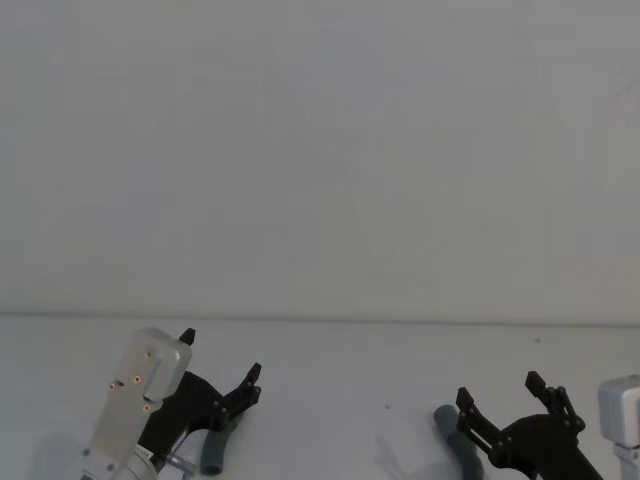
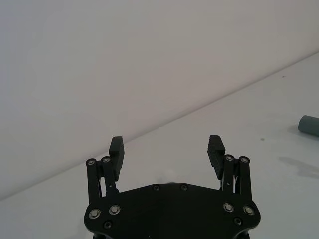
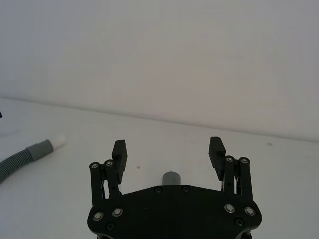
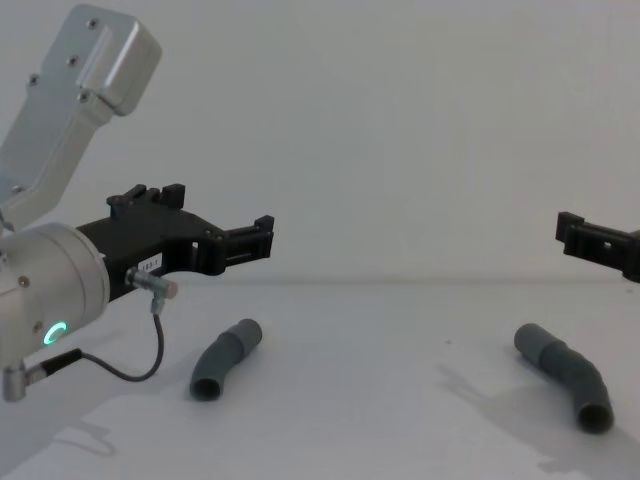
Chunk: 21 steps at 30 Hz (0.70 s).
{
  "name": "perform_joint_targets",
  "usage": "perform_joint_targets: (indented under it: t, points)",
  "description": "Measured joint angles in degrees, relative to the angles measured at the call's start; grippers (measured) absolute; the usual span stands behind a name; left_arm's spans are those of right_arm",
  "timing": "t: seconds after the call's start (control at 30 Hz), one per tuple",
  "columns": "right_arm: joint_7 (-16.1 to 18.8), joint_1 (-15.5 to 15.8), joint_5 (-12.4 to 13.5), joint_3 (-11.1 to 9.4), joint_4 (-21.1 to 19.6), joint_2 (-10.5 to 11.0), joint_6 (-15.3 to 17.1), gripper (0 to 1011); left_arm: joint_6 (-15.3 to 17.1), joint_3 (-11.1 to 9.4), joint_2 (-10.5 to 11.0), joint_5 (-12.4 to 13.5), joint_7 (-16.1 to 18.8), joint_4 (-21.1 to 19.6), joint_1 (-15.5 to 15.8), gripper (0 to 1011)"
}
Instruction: Use both hands to pick up one end of the pipe from the table, align the ends, and insert them.
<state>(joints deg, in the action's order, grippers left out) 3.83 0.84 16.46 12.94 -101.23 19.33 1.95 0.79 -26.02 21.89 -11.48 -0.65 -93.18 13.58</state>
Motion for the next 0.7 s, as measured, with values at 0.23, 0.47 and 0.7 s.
perform_joint_targets:
  t: [0.23,0.47,0.7]
  points:
    - [0.0,0.0,0.0,0.0,0.0,0.0,0.0,1000,0.6,0.2,0.2,-0.5,-0.9,-0.3,-0.1,1001]
    - [0.0,0.0,0.0,0.0,0.0,0.0,0.0,1000,4.6,0.7,0.7,-2.1,-2.0,-2.0,-0.8,1001]
    - [0.0,0.0,0.0,0.0,0.0,0.0,0.0,1000,10.8,1.3,0.9,-3.3,-1.9,-4.7,-1.7,1001]
